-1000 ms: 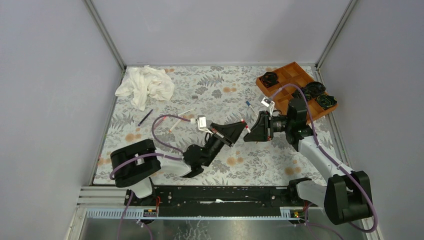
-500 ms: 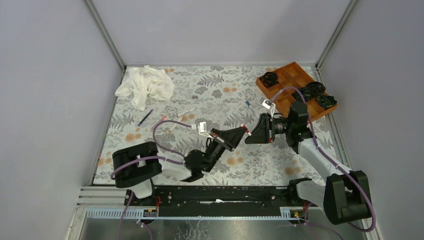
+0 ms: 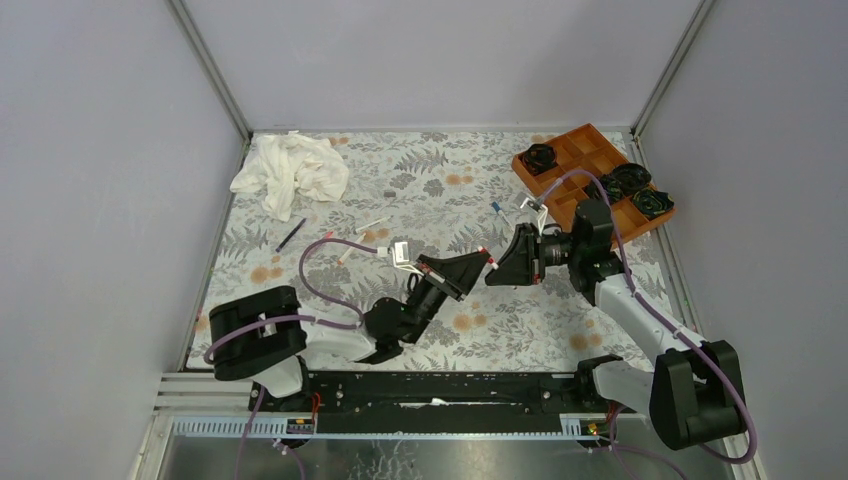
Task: Insert the pens into the pen caps
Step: Insert the pen cap onto the pen, then press the pen cap onto the pen, then place the pen at the center of the board.
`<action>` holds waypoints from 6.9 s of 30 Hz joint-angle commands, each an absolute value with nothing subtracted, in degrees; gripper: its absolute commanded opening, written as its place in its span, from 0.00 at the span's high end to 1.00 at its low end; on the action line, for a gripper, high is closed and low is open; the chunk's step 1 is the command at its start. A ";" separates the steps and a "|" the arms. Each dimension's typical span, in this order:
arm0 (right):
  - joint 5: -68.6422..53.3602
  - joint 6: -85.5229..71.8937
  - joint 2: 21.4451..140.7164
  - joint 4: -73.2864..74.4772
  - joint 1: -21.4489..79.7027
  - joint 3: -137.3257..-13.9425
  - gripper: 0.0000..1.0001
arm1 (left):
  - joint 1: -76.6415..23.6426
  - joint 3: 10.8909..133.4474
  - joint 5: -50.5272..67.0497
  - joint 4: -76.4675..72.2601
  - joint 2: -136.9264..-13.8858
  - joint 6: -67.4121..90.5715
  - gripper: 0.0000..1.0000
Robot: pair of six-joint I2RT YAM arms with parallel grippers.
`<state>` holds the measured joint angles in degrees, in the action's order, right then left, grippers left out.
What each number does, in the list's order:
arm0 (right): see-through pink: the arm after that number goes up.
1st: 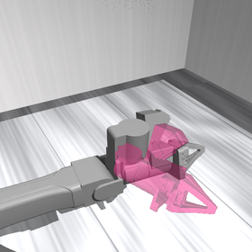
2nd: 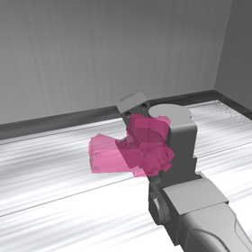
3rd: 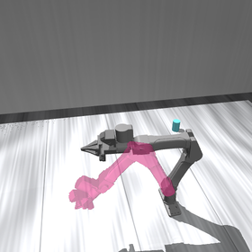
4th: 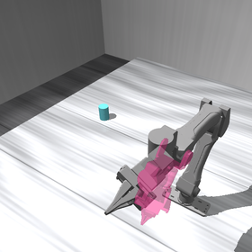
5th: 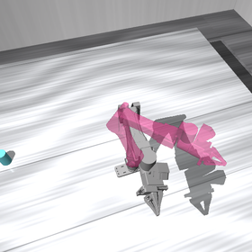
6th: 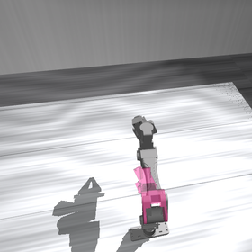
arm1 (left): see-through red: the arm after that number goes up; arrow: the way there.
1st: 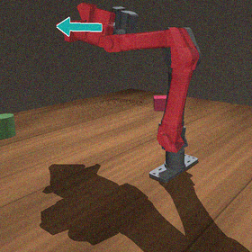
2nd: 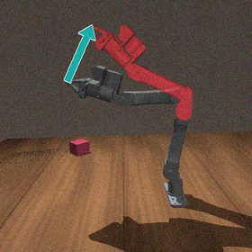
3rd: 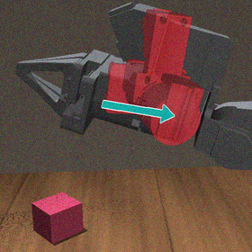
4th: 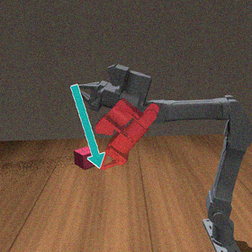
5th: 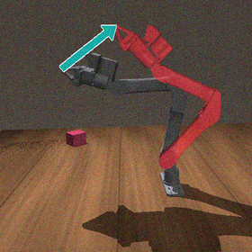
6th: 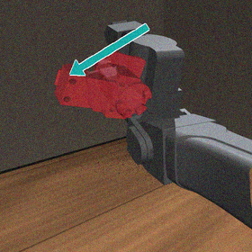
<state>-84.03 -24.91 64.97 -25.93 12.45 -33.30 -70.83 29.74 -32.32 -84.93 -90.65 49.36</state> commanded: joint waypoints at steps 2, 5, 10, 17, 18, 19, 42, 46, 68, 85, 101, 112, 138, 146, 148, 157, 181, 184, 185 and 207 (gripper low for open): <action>-73.06 -21.31 65.57 -29.49 13.16 -36.96 1.00 | -74.62 28.35 -24.11 -82.83 -87.67 52.25 0.83; -73.18 -21.29 65.78 -29.54 13.36 -37.01 1.00 | -74.55 27.96 -25.11 -82.20 -86.32 51.15 0.76; -73.40 -21.20 66.01 -29.53 13.61 -36.96 1.00 | -74.32 27.86 -25.91 -81.30 -84.60 49.89 0.67; -73.74 -21.10 66.10 -29.58 13.78 -37.03 1.00 | -74.09 27.33 -26.44 -79.86 -82.34 49.07 0.54; -73.90 -21.16 66.02 -29.59 13.75 -37.01 1.00 | -74.09 27.05 -26.43 -79.35 -81.64 49.05 0.52; -74.00 -21.03 65.94 -29.60 13.83 -37.00 1.00 | -74.09 26.62 -26.44 -78.58 -80.88 49.11 0.47; -81.17 -22.79 65.36 -34.61 15.10 -36.55 1.00 | -57.67 27.81 -2.10 -68.34 -71.92 40.87 0.01; -81.18 -22.85 65.55 -34.62 15.18 -36.65 1.00 | -57.07 29.41 -0.63 -74.44 -77.13 42.46 0.01; -80.20 -22.76 65.65 -33.85 15.29 -36.83 1.00 | -55.05 34.54 -2.53 -78.14 -85.31 49.22 0.60; -75.07 -13.41 65.72 -17.91 14.99 -41.40 1.00 | -58.35 33.95 0.51 -76.81 -88.54 53.17 1.00; -76.08 -19.10 67.09 -26.33 12.42 -38.05 1.00 | -66.19 31.26 -6.60 -81.64 -94.83 56.67 1.00; -76.55 -4.65 69.38 -11.01 16.36 -41.92 1.00 | -57.12 33.49 -5.44 -77.71 -88.96 61.26 0.85; -94.04 52.95 70.51 44.08 17.31 -54.17 1.00 | -55.47 24.34 -5.69 -54.05 -59.64 39.02 0.19; -94.08 71.40 71.90 58.58 17.29 -55.84 1.00 | -55.46 20.87 -6.68 -45.19 -46.77 28.28 0.04; -93.82 72.41 72.34 59.61 17.31 -56.13 1.00 | -55.46 20.75 -7.71 -43.23 -44.78 26.88 0.02; -94.19 74.54 74.20 62.51 17.31 -57.20 1.00 | -55.39 20.79 -8.82 -39.22 -42.61 26.15 0.01; -82.93 70.65 96.05 80.64 9.93 -86.21 1.00 | -54.59 22.91 -11.81 -24.08 -34.09 33.60 0.01; -79.15 61.65 97.28 77.26 14.44 -96.47 1.00 | -54.59 22.77 -12.02 -23.44 -32.47 34.25 0.01; -77.91 48.38 95.75 65.96 15.14 -94.74 1.00 | -54.60 22.69 -11.99 -23.32 -32.12 34.52 0.01; -7.57 9.98 90.45 14.85 23.91 -65.30 0.92 | -54.58 18.87 -16.28 -19.76 -28.06 38.50 0.01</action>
<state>-14.39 9.15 86.30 17.87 24.01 -63.83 -54.96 19.55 -14.31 -20.49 -28.53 38.06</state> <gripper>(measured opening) 0.185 0.986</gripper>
